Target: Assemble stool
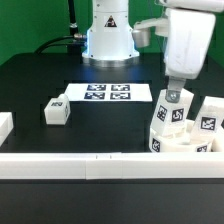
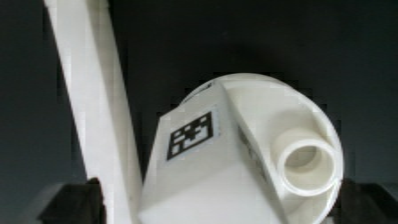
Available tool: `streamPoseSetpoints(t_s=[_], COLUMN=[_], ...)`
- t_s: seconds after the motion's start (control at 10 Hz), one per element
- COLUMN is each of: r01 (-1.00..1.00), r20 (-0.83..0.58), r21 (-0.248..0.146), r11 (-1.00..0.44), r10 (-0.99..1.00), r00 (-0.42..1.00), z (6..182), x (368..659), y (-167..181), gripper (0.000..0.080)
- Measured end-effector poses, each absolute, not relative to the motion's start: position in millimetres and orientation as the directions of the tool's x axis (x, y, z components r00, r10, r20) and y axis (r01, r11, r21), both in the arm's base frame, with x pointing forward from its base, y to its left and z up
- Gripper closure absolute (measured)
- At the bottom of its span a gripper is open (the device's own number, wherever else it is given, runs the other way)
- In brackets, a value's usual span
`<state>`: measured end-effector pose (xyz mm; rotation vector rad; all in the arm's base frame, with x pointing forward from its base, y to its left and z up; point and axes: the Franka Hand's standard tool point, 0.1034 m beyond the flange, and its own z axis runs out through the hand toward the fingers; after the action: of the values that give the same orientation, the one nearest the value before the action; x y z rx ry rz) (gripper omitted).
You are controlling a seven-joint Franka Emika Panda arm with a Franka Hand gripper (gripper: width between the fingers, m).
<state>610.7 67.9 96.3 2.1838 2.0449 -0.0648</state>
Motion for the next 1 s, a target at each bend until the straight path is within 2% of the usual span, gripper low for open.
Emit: streamPoseSetpoints(t_s=[0.2, 0.4, 0.8, 1.0], r01=[0.993, 0.973, 0.95, 0.953], r20=[-0.169, -0.197, -0.21, -0.21], r21=[0.066, 0.036, 0.017, 0.018], r11=[0.094, 0.229, 0.31, 0.302], r10=[0.982, 0.956, 0.93, 0.933], r00=[-0.081, -0.218, -0.3, -0.291], z=[94.7, 90.1, 89.2, 89.1], x=[614.2, 612.7, 612.6, 612.8], y=[70.3, 69.3, 67.1, 64.3], gripper=[0.0151, 0.0151, 0.0151, 0.0408])
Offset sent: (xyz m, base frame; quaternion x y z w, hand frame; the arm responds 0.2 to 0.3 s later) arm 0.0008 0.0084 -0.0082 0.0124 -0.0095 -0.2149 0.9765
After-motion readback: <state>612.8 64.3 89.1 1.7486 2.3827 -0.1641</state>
